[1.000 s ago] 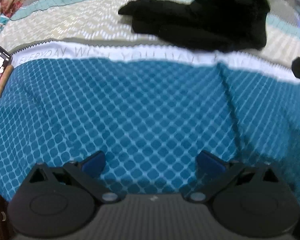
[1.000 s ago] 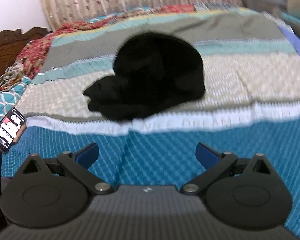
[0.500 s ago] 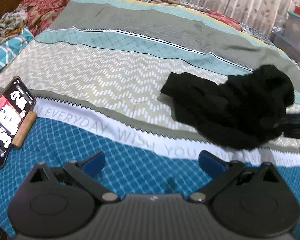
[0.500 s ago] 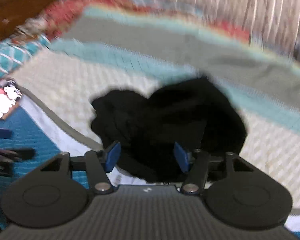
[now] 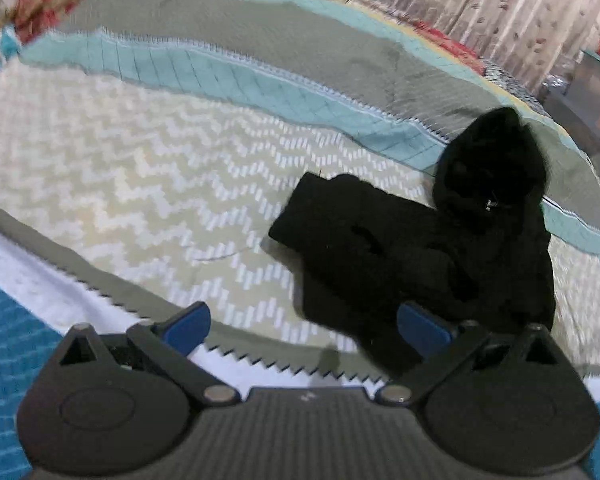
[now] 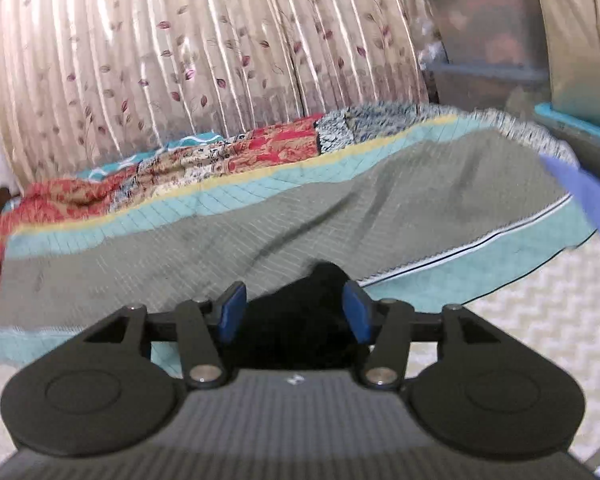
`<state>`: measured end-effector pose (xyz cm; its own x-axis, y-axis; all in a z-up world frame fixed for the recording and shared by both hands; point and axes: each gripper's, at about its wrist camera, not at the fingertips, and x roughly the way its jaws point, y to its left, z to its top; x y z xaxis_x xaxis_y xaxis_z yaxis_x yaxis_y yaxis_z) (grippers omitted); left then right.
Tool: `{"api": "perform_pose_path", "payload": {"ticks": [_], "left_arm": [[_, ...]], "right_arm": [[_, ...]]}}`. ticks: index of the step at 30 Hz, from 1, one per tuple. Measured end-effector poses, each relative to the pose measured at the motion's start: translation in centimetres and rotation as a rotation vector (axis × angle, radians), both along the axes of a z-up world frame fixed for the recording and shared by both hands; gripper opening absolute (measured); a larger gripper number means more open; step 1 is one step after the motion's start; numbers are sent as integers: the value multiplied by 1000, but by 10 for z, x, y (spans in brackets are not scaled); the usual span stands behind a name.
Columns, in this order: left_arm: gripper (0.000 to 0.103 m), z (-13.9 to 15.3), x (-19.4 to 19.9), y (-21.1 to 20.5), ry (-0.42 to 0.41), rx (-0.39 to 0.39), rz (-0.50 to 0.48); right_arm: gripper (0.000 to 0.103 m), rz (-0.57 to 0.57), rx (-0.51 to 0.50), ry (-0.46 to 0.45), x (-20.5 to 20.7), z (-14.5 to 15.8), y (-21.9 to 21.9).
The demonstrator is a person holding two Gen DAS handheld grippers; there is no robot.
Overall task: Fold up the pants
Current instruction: 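Grasp the black pants with the right gripper and lift them up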
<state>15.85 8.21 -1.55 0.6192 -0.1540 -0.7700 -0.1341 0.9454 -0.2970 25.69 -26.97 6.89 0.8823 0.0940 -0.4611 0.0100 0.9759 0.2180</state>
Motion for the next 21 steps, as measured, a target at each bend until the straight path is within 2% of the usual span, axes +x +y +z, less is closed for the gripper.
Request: {"api": "perform_pose_path", "payload": {"ticks": [2,4,5,6,8,9,10,11,12,13,16,19,21], "left_arm": [[101,-13,13,-1,29,-74,1],[95,-25,28,-5,65,-149,8],[86,-32,34,-7,83,-176,19],[70,-36,39,-10,93,-193,32],[47,-35,42,-18,71,-162,47],[29,-30,41,-22,55,-144,47],[19,-25,39,-22,41,-143,46],[15,-17,36,-20,27,-153,49],[14,-8,31,-15,3,-171,48],[13,2,26,-7,-29,-191,46],[12,42,0,19,-136,-248,53],[11,80,-41,52,-251,-285,86],[12,100,-73,76,-315,-295,123]], "right_arm": [[64,37,-11,61,-12,-20,-6],[66,56,0,145,-9,-42,-9],[66,58,22,183,-4,-53,-8],[66,45,58,228,3,-62,-10],[66,14,137,317,20,-86,-8],[62,3,182,363,29,-98,-9],[52,13,246,407,37,-110,-10],[16,28,314,437,39,-118,-10],[8,27,374,446,32,-120,-11],[8,34,391,420,26,-112,-8],[7,151,406,337,-3,-72,6],[6,284,470,285,-46,-33,15],[6,354,457,268,-73,-17,24]]}}
